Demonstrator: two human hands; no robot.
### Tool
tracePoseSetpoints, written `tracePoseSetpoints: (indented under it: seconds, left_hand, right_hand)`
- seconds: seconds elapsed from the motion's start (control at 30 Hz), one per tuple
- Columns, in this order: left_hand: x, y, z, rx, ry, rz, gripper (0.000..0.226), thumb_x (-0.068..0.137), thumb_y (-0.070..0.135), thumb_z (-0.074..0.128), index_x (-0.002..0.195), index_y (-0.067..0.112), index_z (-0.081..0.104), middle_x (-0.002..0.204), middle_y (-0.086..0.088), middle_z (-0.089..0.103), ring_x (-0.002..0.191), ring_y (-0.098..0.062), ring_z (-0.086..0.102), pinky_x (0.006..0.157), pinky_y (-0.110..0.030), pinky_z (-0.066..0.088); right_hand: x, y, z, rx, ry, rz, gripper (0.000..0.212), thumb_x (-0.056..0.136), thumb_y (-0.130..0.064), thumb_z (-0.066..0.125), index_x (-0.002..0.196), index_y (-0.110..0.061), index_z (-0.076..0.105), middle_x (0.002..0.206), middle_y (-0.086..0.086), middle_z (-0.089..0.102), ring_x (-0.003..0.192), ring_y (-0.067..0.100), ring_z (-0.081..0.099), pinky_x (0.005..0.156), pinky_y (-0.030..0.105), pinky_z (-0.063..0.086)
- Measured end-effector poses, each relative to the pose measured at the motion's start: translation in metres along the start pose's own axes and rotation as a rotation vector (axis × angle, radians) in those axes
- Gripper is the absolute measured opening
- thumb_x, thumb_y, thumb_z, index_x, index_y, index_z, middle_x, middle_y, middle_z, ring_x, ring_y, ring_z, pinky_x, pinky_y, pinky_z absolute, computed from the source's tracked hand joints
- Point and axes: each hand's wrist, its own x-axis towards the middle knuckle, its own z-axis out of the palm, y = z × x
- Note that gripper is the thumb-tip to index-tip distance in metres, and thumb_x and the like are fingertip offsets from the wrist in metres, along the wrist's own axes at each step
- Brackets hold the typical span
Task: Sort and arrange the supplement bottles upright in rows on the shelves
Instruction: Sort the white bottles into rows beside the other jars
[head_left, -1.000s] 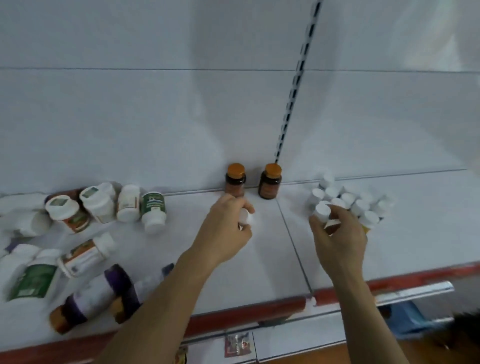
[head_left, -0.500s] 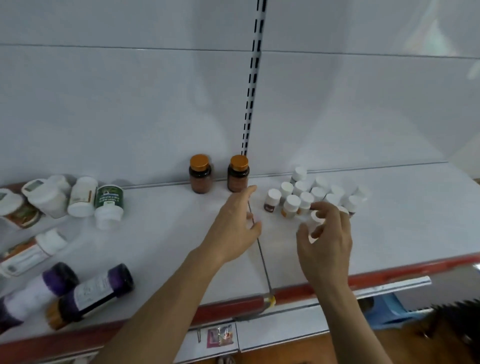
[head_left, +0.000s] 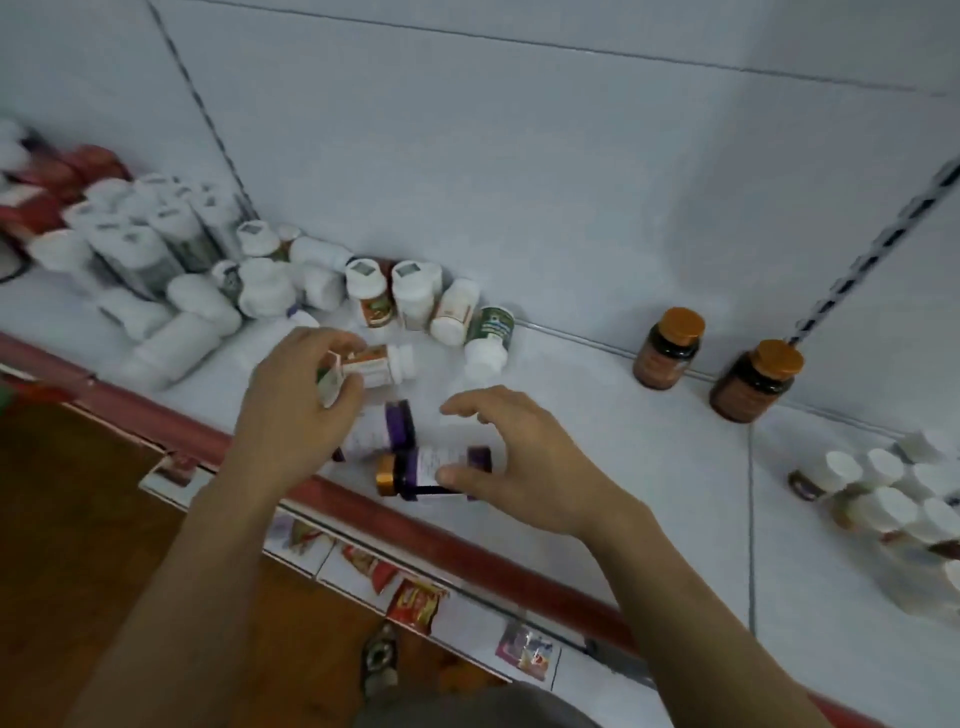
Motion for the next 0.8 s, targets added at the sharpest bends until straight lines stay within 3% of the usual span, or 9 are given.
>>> tracePoseSetpoints:
  seconds: [0.1,0.17,0.27,0.37,0.5,0.63,0.8]
  left_hand:
    - [-0.016,-0.024,-0.016,0.022,-0.087,-0.048,0.027,0.092,0.018,0.070,0.118,0.023,0.064,0.113,0.005,0.065,0.099,-0.007,0.057,0.079,-0.025,0.043]
    - [-0.022,-0.032,-0.020,0.040,-0.229,-0.047,0.034,0.089,0.023,0.075,0.120,0.028,0.062,0.115,0.010,0.062,0.103,-0.006,0.056,0.082,-0.023,0.045]
    - [-0.025,-0.040,-0.020,0.056,-0.405,-0.042,0.056,0.084,0.023,0.081,0.132,0.037,0.055,0.123,0.013,0.060,0.111,-0.008,0.056,0.091,-0.033,0.050]
    - [-0.023,-0.045,-0.019,0.048,-0.380,-0.014,0.057,0.086,0.021,0.079,0.131,0.043,0.053,0.123,0.016,0.062,0.109,-0.005,0.058,0.087,-0.029,0.051]
    - [0.003,-0.026,-0.015,-0.087,-0.279,0.004,0.040,0.089,0.027,0.074,0.123,0.042,0.058,0.111,0.023,0.062,0.099,0.005,0.059,0.075,-0.016,0.050]
    - [0.045,0.010,0.001,-0.114,-0.284,0.095,0.033,0.087,0.026,0.077,0.115,0.034,0.063,0.103,0.023,0.062,0.093,0.008,0.058,0.071,-0.005,0.041]
    - [0.097,0.049,0.022,-0.108,-0.367,0.299,0.032,0.086,0.028,0.077,0.116,0.031,0.065,0.104,0.015,0.064,0.090,-0.004,0.060,0.077,-0.019,0.045]
  right_hand:
    - [0.022,-0.013,0.022,-0.145,-0.197,-0.078,0.059,0.074,-0.054,0.082,0.121,-0.037,0.051,0.114,-0.011,0.059,0.101,0.013,0.048,0.088,0.035,0.046]
    - [0.028,-0.014,0.026,-0.180,-0.170,-0.077,0.053,0.073,-0.053,0.081,0.116,-0.038,0.053,0.104,-0.013,0.059,0.095,0.012,0.049,0.086,0.038,0.049]
    - [0.031,-0.008,0.020,-0.146,-0.054,-0.048,0.049,0.077,-0.051,0.077,0.117,-0.039,0.053,0.100,-0.015,0.061,0.091,0.009,0.051,0.084,0.038,0.049]
    - [0.030,-0.003,0.006,0.016,0.075,0.033,0.052,0.081,-0.044,0.077,0.123,-0.040,0.049,0.106,-0.014,0.064,0.094,0.008,0.057,0.082,0.027,0.051]
    - [0.031,0.004,-0.018,0.057,0.347,0.147,0.048,0.082,-0.036,0.078,0.123,-0.035,0.054,0.110,-0.018,0.062,0.095,0.003,0.057,0.078,0.012,0.042]
    - [0.038,0.022,-0.041,-0.003,0.544,0.292,0.041,0.080,-0.031,0.081,0.113,-0.028,0.057,0.098,-0.010,0.065,0.089,0.015,0.060,0.077,0.029,0.050]
    - [0.066,0.052,-0.065,-0.078,0.524,0.338,0.045,0.084,-0.021,0.077,0.122,-0.020,0.055,0.109,-0.003,0.063,0.095,0.018,0.060,0.087,0.034,0.051]
